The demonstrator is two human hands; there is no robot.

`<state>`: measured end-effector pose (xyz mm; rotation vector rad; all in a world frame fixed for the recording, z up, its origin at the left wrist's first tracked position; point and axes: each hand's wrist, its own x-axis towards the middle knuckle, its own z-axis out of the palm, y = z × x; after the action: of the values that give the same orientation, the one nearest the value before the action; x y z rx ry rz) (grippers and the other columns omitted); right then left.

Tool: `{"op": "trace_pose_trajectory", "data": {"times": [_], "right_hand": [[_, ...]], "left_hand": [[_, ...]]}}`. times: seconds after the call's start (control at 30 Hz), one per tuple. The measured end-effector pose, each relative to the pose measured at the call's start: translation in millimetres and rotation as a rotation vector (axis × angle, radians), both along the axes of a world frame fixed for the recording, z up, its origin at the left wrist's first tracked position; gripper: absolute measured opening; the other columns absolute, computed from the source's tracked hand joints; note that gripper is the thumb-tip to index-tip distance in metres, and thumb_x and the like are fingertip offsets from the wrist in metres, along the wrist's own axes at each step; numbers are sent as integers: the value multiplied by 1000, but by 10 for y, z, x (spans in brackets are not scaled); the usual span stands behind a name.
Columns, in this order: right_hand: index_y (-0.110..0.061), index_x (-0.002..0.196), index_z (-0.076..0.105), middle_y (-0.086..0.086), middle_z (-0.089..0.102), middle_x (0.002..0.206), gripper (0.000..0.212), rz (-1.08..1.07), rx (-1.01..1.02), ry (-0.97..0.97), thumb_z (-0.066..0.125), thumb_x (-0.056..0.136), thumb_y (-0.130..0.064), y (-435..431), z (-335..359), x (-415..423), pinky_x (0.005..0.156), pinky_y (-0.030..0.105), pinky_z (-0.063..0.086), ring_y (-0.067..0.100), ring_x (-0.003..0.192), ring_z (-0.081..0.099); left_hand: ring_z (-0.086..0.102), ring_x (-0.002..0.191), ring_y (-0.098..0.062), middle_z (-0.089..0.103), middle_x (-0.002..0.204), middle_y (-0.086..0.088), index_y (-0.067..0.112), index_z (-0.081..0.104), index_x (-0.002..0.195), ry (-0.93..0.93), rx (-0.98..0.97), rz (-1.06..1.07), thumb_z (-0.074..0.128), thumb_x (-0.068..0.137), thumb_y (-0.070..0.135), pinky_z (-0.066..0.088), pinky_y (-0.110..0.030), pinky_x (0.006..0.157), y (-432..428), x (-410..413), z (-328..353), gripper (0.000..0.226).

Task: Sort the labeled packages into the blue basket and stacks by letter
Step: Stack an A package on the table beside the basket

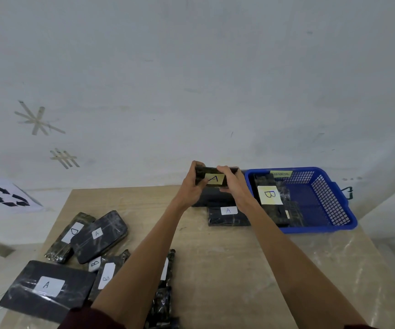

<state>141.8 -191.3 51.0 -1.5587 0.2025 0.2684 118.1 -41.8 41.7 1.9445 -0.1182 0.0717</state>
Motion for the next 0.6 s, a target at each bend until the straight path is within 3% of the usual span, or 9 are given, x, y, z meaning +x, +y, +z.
{"op": "trace_pose_trajectory", "data": {"times": [0.17,0.3,0.47,0.6], "right_hand": [[-12,119,44,14,63,110,34,-44,-1,-58,62,97,-32,24,28,-27,73,25,54,18,96,63],[-13,120,43,15,62,115,34,-30,-27,-76,60,98,-34,26,41,-12,75,26,53,25,106,63],[-18,110,44,17,62,115,24,-29,-30,-91,59,98,-33,20,54,8,85,39,55,30,110,63],[-17,111,44,15,62,113,26,-37,-33,-100,59,98,-34,16,60,-5,79,35,54,27,107,62]], "left_hand": [[55,91,-6,53,100,5,2,37,122,18,-26,-3,48,102,-4,50,-13,77,-40,-40,6,23],[55,92,-7,52,103,4,3,36,123,22,-44,-4,47,103,-3,51,-13,78,-51,-45,47,24],[55,95,-7,53,105,5,10,35,120,29,-54,-24,47,103,-3,51,-13,79,-52,-39,77,24],[55,97,-8,53,107,3,8,34,121,18,-64,-29,46,103,-3,52,-14,80,-56,-32,82,24]]}}
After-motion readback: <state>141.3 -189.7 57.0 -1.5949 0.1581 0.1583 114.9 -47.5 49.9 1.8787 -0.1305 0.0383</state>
